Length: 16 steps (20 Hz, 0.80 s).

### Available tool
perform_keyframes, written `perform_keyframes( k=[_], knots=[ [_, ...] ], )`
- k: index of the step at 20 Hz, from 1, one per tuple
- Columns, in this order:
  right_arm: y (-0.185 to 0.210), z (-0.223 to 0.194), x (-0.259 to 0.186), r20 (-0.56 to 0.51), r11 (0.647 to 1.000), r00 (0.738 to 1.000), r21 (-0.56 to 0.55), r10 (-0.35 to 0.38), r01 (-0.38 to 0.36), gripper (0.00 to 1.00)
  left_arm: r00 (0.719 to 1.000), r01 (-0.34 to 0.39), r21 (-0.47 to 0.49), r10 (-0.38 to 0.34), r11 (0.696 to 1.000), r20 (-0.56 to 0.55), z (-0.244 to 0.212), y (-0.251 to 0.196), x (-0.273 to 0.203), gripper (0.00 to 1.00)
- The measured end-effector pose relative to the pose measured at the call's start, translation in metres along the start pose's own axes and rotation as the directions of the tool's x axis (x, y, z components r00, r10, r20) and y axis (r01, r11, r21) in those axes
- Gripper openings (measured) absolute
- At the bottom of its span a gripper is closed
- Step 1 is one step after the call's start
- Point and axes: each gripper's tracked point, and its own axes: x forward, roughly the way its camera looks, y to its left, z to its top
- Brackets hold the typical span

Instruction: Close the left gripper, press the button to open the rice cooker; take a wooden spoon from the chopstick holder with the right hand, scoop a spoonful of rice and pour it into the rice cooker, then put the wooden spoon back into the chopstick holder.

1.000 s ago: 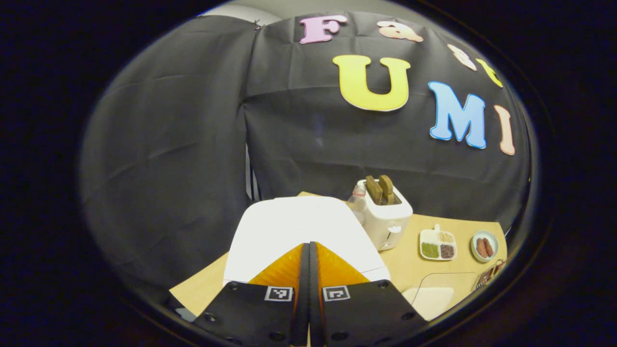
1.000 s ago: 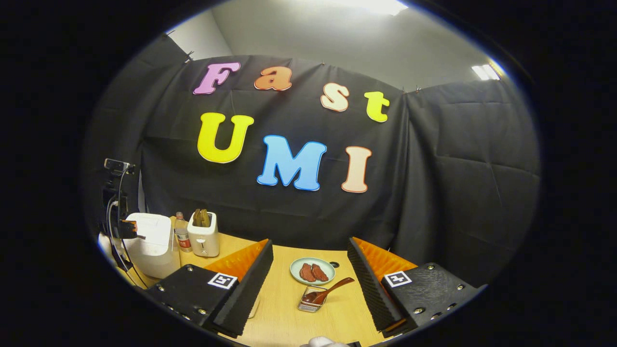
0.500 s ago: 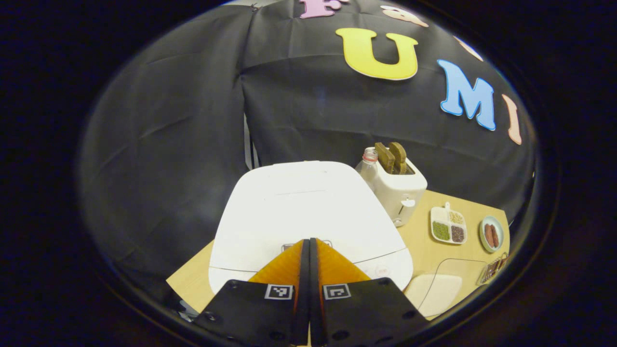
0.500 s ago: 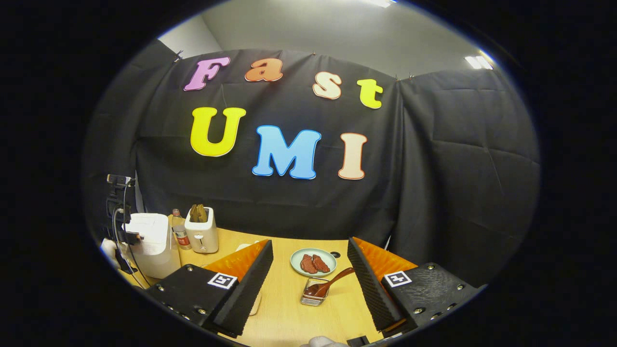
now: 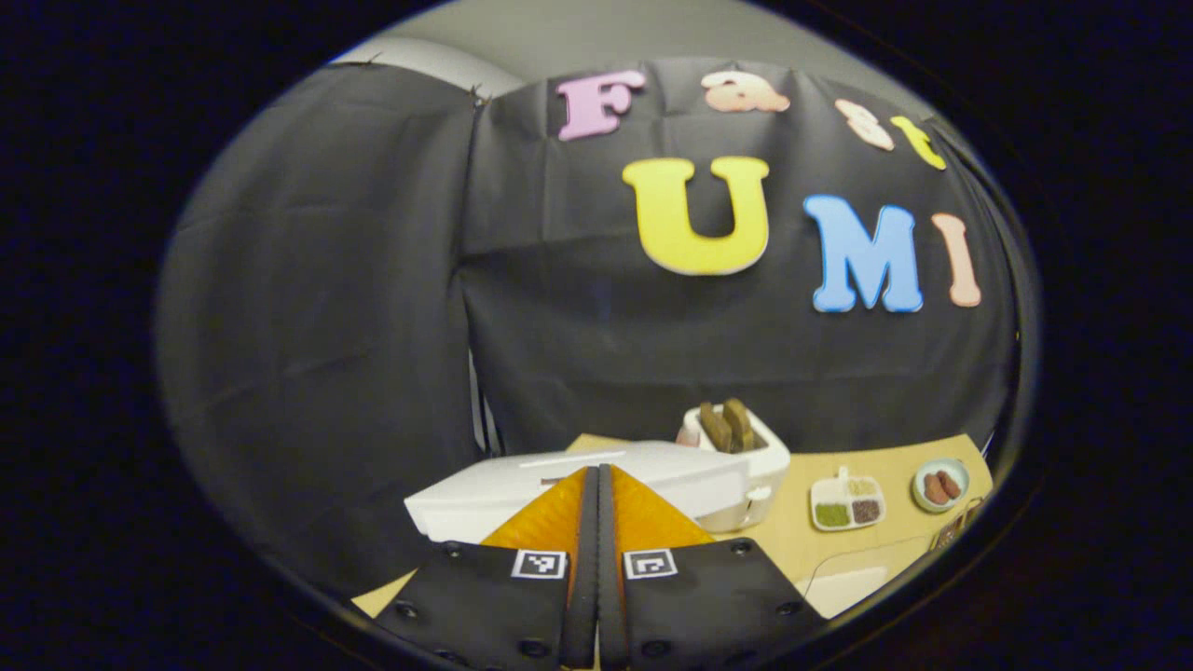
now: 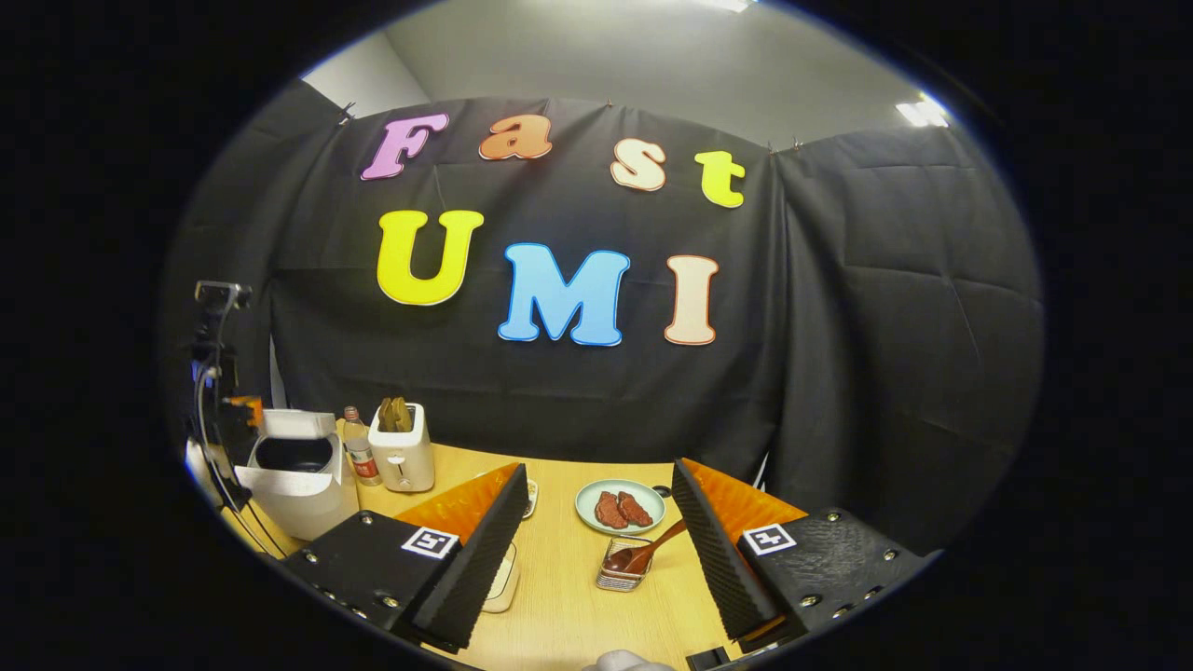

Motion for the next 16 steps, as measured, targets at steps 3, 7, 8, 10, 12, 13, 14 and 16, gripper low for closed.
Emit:
perform_keyframes(
  k=[3, 7, 8, 10, 12, 13, 14, 16],
  knots=[
    [-0.006, 0.007, 0.002, 0.024, 1.0, 1.0, 0.02, -0.008, 0.008, 0.95, 0.978, 0.12, 0.01, -0.12, 0.993, 0.171, 0.078, -0.028, -0.042, 0.08],
    [-0.016, 0.01, 0.005, 0.035, 0.998, 0.999, 0.058, -0.02, 0.018, 0.95, 0.959, 0.221, -0.006, -0.216, 0.975, 0.186, 0.108, -0.055, -0.084, 0.08],
    [-0.018, 0.008, 0.005, 0.034, 0.998, 0.999, 0.061, -0.024, 0.022, 0.95, 0.958, 0.231, -0.009, -0.226, 0.973, 0.173, 0.107, -0.06, -0.093, 0.1],
    [-0.021, 0.005, 0.006, 0.03, 0.998, 0.999, 0.059, -0.025, 0.023, 0.95, 0.959, 0.233, 0.0, -0.229, 0.973, 0.167, 0.097, -0.067, -0.106, 0.11],
    [-0.021, 0.0, 0.005, 0.019, 0.998, 1.0, 0.06, -0.02, 0.019, 0.95, 0.953, 0.239, 0.032, -0.241, 0.97, 0.184, 0.091, -0.074, -0.122, 0.55],
    [-0.022, -0.001, 0.005, 0.017, 0.998, 1.0, 0.06, -0.02, 0.019, 0.95, 0.95, 0.242, 0.039, -0.245, 0.969, 0.192, 0.083, -0.078, -0.131, 0.77],
    [-0.023, -0.003, 0.005, 0.014, 0.998, 1.0, 0.057, -0.02, 0.019, 0.95, 0.949, 0.254, 0.031, -0.255, 0.967, 0.187, 0.078, -0.081, -0.138, 0.99],
    [-0.026, -0.006, 0.006, 0.01, 0.998, 1.0, 0.056, -0.023, 0.022, 0.95, 0.946, 0.274, 0.023, -0.274, 0.961, 0.174, 0.071, -0.087, -0.144, 0.99]
  ],
)
